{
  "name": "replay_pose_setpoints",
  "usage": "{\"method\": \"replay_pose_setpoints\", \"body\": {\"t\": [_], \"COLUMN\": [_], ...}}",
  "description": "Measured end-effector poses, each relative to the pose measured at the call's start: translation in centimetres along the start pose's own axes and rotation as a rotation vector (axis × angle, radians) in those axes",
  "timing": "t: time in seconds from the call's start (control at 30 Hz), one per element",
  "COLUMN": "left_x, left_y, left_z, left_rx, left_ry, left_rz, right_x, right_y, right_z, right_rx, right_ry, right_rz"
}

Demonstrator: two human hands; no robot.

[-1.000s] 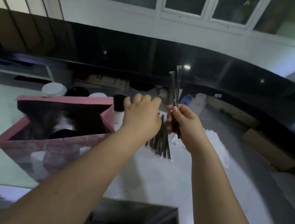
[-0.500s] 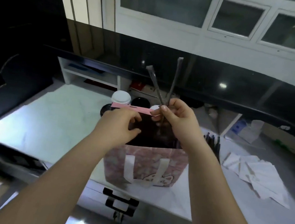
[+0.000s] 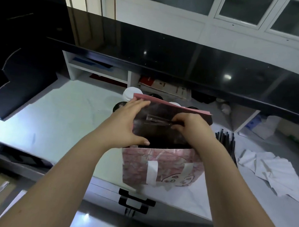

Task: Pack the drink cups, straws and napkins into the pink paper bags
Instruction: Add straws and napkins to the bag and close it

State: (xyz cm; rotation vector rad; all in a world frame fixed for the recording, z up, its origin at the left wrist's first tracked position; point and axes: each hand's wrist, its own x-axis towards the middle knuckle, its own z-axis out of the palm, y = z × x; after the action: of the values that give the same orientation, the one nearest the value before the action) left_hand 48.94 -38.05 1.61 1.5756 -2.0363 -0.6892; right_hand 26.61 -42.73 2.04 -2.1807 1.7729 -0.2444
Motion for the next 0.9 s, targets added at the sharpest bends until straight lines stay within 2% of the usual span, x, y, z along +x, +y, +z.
{"method": "replay_pose_setpoints", "body": {"t": [0.1, 0.23, 0.4, 0.53, 0.7, 0.9], "left_x": [-0.1, -0.1, -0.2, -0.5, 1.1, 3.5], "left_y": [0.2, 0.6, 2.0, 4.7, 10.4, 17.3], "left_z": [-0.1, -0.2, 0.1, 0.3, 2.5, 10.0], "left_rx": [0.061, 0.255, 0.459, 0.443, 0.488, 0.510], "left_ry": [0.000, 0.073, 0.158, 0.187, 0.112, -0.002], "left_rz": [0.011, 0.095, 0.115, 0.177, 0.306, 0.433], "right_x": [1.3, 1.7, -0.4, -3.3, -7.6, -13.3], "right_y": [-0.9, -1.4, -1.0, 0.5, 3.5, 9.9], "right_z": [0.6, 0.5, -0.9, -3.8, -6.8, -7.0], "right_rx": [-0.261, -0.260, -0.101, 0.021, 0.038, -0.028], "right_ry": [-0.123, -0.156, 0.008, 0.103, 0.236, 0.333], "right_rz": [-0.008, -0.012, -0.035, -0.022, 0.067, 0.230]}}
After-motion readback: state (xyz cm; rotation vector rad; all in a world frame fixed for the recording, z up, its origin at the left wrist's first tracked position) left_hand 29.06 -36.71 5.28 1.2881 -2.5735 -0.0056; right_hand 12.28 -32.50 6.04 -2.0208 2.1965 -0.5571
